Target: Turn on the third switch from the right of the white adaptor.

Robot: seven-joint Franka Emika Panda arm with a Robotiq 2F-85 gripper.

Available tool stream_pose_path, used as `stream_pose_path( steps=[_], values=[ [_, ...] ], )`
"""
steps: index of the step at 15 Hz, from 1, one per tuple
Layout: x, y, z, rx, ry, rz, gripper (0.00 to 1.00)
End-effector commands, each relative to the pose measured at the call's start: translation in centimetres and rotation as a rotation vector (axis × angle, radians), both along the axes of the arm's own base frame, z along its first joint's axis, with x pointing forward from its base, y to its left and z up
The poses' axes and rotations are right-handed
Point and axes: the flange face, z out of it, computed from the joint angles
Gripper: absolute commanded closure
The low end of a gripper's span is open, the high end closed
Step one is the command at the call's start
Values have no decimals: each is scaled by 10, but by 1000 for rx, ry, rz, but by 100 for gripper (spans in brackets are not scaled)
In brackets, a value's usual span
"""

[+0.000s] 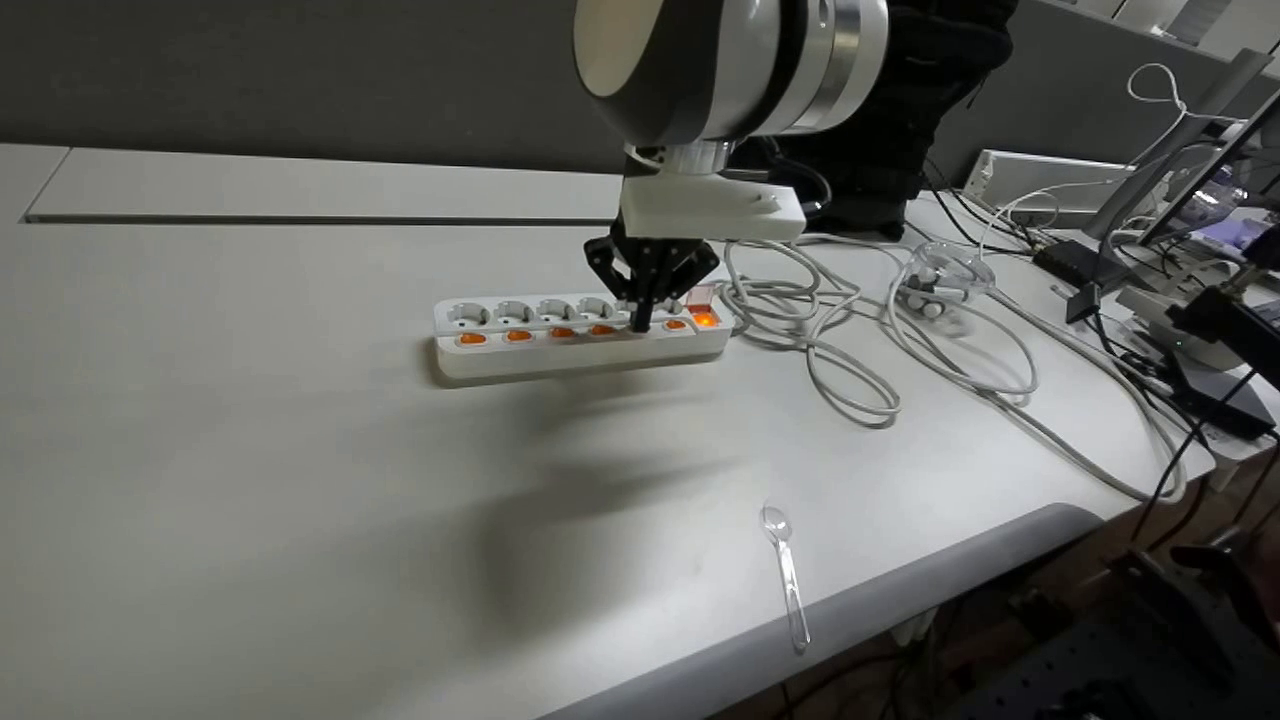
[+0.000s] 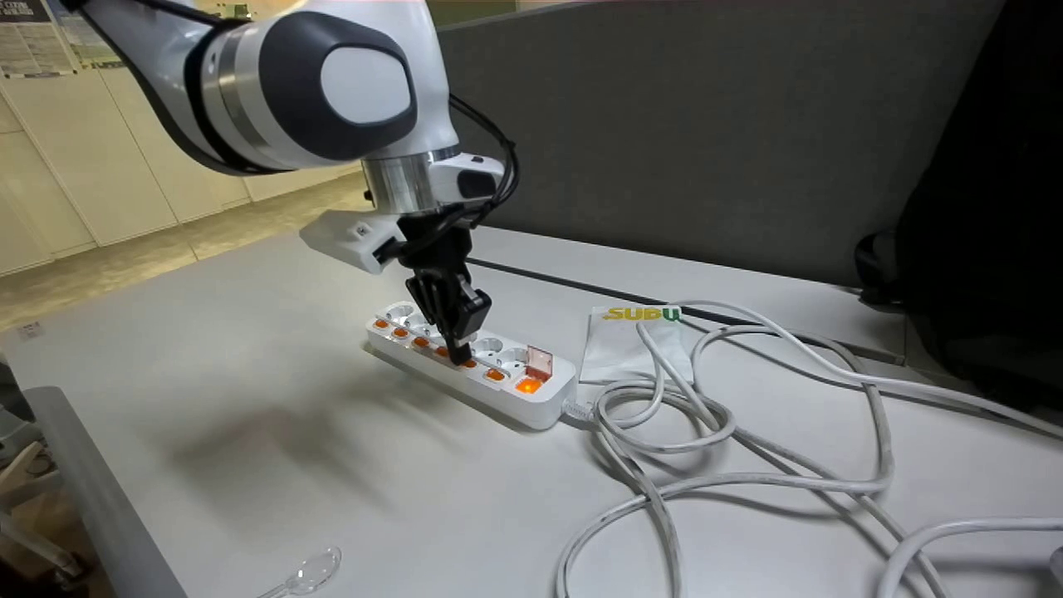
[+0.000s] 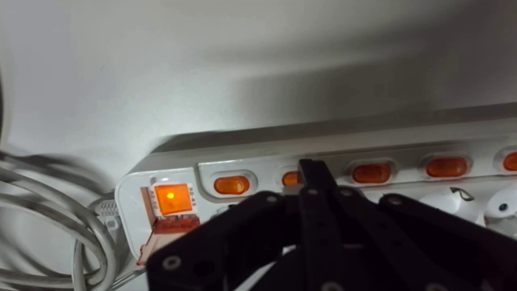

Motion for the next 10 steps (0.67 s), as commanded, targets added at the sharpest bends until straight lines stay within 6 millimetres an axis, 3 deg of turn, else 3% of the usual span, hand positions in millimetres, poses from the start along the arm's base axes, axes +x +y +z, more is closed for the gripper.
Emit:
stream_pose_path(
  steps=[1,10],
  values=[
    [8,3,-5,0,-2,-35,100],
    [11,8,-26,-63,-7,-102,100]
  ],
)
